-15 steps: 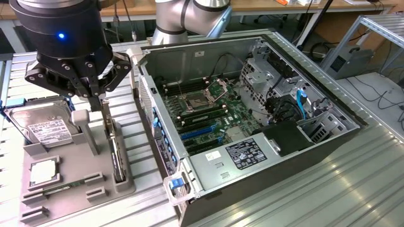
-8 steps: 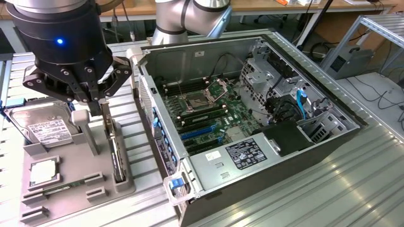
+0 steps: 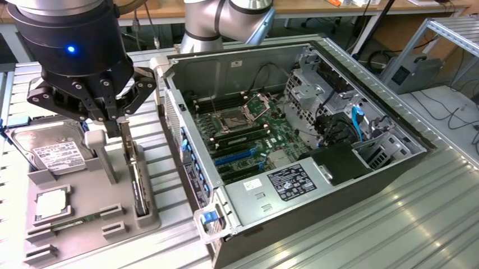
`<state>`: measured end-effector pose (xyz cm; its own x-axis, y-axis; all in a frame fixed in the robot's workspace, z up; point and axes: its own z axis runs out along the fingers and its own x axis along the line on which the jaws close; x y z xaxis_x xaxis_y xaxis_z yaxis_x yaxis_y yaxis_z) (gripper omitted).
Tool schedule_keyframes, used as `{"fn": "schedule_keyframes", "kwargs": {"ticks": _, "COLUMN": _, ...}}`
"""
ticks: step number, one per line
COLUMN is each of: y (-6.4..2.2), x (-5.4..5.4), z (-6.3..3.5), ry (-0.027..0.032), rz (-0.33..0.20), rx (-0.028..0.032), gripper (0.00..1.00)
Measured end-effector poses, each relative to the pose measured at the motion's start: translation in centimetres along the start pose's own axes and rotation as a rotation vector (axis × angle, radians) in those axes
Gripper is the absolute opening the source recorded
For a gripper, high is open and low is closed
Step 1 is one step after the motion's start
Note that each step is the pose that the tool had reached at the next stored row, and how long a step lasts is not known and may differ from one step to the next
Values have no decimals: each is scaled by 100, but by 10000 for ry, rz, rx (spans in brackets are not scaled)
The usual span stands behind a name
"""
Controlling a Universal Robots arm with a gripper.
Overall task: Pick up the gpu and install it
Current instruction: 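Pick up the gpu and move the gpu toward the slot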
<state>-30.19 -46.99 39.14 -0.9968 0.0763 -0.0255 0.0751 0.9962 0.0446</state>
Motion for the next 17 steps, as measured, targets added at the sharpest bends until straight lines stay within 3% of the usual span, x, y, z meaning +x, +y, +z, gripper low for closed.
{"fn": "schedule_keyframes", "kwargs": {"ticks": 7, "y": 0, "x": 0, "z": 0, "ry": 0, "rz": 0, "rx": 0, "gripper": 11}}
{"fn": "schedule_keyframes", "kwargs": {"ticks": 11, "y": 0, "x": 0, "z": 0, "ry": 0, "rz": 0, "rx": 0, "gripper": 36}}
{"fn": "schedule_keyframes", "kwargs": {"ticks": 13, "y": 0, "x": 0, "z": 0, "ry": 0, "rz": 0, "rx": 0, "gripper": 36}}
{"fn": "schedule_keyframes", "kwargs": {"ticks": 14, "y": 0, "x": 0, "z": 0, "ry": 0, "rz": 0, "rx": 0, "gripper": 42}}
{"fn": "schedule_keyframes", "kwargs": {"ticks": 17, "y": 0, "x": 0, "z": 0, "ry": 0, "rz": 0, "rx": 0, "gripper": 42}}
